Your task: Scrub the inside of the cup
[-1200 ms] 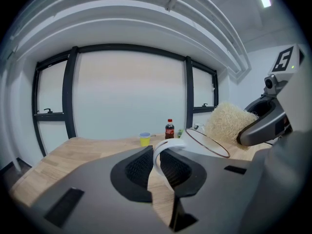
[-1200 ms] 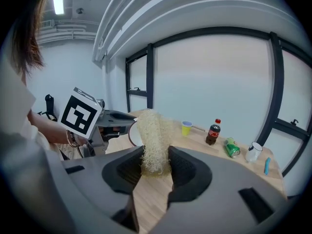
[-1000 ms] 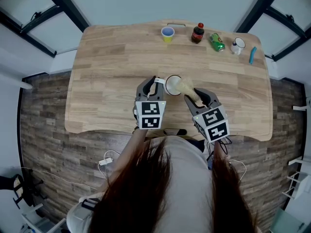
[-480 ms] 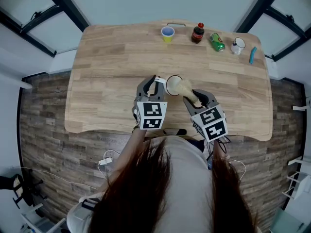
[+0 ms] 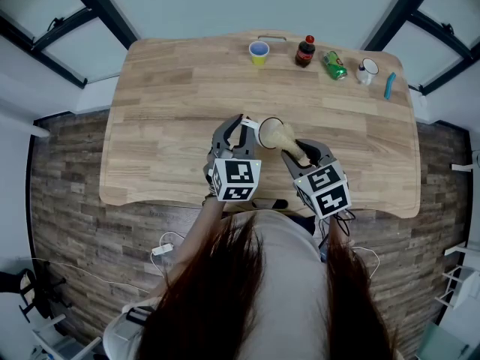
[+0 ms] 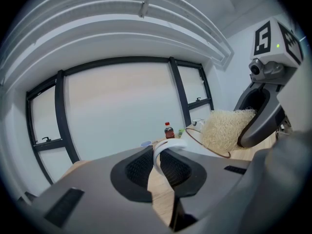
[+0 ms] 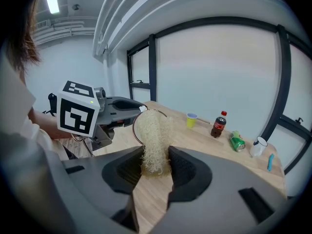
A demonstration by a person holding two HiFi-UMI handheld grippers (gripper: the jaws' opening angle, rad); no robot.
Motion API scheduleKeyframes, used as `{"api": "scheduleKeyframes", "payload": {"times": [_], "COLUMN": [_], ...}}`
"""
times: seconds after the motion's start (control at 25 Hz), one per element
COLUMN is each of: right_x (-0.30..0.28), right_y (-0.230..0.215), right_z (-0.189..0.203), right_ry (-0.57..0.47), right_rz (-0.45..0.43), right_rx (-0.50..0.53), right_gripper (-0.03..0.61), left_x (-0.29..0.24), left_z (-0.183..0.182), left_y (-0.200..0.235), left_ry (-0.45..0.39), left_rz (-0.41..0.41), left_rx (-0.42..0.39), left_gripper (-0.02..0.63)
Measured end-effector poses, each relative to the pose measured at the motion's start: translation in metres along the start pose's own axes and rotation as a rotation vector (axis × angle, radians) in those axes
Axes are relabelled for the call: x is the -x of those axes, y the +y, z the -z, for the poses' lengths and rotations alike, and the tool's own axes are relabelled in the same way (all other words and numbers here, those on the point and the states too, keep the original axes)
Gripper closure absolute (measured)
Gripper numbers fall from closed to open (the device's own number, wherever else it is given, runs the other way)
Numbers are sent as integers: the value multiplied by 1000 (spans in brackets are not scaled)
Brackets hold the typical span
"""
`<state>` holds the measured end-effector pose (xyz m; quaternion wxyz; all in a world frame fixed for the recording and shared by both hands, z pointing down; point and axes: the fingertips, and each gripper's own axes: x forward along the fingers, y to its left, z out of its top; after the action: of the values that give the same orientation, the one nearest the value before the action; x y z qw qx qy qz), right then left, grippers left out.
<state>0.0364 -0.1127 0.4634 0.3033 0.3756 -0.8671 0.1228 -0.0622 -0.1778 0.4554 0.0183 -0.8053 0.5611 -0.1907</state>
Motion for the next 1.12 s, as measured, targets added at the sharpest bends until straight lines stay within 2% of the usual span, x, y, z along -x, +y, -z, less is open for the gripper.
{"api": "scheduleKeyframes", "payload": {"times": [1.12], "right_x": [-8], "right_y": [0], "right_z": [15], "right_ry": [114], "right_rz": [-11], "right_rx": [-67], "right_gripper": [430], "left_x": [-3], "left_z": [-14], "left_y": [-24], "left_ry": [-54], "left_rz": [48], "left_rx": [-213], "left_gripper": [568]}}
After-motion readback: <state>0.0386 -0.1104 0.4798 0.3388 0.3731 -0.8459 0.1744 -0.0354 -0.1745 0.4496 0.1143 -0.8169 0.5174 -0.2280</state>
